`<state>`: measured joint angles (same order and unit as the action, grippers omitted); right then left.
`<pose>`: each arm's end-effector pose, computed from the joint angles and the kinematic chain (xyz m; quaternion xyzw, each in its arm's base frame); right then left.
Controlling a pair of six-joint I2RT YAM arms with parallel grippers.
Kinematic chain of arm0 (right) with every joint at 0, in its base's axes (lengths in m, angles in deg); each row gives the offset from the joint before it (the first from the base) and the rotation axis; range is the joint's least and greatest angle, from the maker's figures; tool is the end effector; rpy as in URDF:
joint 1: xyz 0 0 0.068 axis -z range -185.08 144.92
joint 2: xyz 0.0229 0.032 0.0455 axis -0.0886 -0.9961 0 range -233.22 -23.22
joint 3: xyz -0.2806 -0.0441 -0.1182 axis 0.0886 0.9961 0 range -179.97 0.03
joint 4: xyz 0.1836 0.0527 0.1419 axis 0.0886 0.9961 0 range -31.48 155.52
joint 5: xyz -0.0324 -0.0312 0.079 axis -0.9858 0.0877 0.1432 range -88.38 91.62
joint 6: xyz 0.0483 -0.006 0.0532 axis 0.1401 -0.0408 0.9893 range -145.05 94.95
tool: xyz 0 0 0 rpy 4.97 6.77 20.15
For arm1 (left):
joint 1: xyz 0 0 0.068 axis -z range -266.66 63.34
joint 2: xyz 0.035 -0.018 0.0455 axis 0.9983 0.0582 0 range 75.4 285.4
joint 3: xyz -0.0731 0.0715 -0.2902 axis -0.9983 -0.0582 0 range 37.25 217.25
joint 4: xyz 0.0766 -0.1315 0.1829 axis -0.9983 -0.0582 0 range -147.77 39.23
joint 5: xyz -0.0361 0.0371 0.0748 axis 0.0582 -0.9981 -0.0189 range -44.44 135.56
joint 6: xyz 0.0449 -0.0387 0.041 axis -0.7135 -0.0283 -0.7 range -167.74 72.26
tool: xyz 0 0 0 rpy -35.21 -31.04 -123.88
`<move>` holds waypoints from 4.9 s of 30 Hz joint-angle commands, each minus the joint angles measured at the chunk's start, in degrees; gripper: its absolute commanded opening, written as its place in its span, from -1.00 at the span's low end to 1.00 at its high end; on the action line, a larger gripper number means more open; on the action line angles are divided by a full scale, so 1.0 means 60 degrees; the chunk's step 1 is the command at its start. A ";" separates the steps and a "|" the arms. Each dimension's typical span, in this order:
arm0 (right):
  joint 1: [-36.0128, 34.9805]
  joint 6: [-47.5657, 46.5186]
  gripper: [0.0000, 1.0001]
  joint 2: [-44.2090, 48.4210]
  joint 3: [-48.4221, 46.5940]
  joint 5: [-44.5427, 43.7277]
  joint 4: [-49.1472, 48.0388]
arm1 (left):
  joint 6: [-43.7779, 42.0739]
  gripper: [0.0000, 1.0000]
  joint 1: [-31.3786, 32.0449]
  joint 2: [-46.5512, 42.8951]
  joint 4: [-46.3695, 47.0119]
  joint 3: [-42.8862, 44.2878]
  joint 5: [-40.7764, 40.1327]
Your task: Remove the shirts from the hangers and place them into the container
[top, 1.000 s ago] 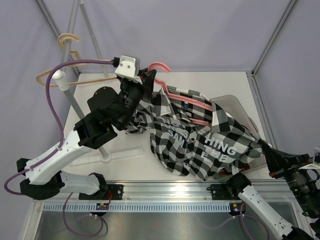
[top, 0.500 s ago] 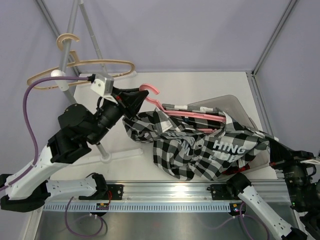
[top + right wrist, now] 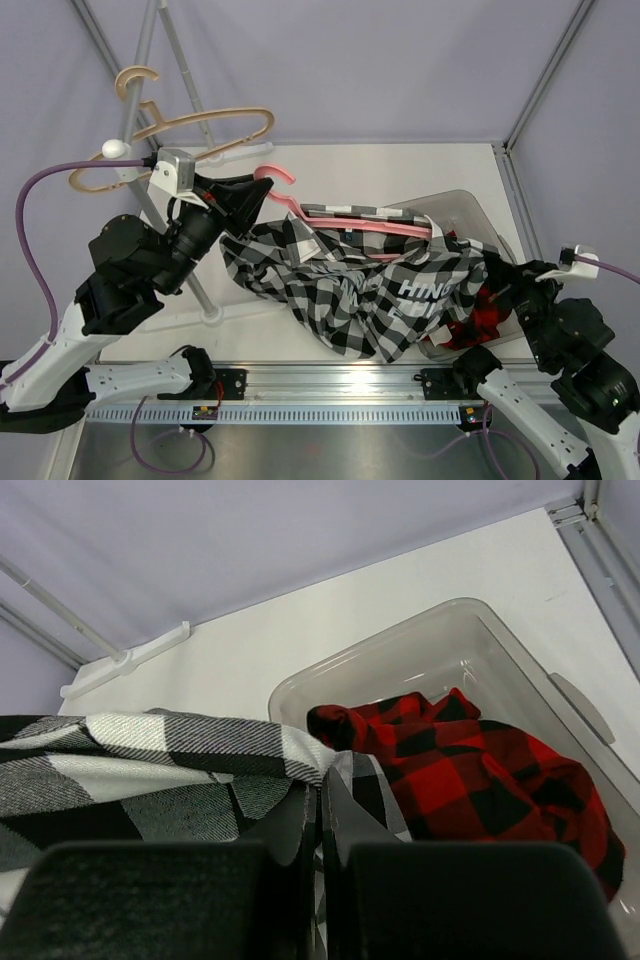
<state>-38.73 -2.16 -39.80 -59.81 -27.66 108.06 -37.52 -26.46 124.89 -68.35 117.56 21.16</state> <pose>-0.0032 -0.0373 0.3796 0.1004 0.7332 0.1400 0.6578 0.0751 -0.0816 0.5351 0.1063 0.6200 -0.3346 0.7016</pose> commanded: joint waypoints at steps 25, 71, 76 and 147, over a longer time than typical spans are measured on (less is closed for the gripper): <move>0.0115 0.0462 -1.00 0.2264 -0.2947 -0.2942 0.2978 | -0.1630 -1.00 -0.0059 0.0086 0.0793 0.1790 -0.2641; 0.0218 -0.0636 -1.00 -0.3021 0.0235 0.2916 -0.4564 | 0.2618 -1.00 -0.0059 0.0467 0.0514 0.1630 0.5380; 0.0115 -0.2085 -1.00 -0.4588 -0.1041 0.2581 -0.5253 | 0.2648 -1.00 -0.0059 -0.0102 -0.0379 0.0711 0.5928; 0.1403 -1.0524 -1.00 -1.2267 -1.6732 0.5334 -1.2153 | 0.3673 -1.00 -0.0059 -0.1233 -0.0380 -0.6647 0.5488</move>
<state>-31.56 -63.58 -114.33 -158.80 3.49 38.80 -16.17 -26.72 117.55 -75.04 76.62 50.64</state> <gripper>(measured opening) 0.032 0.188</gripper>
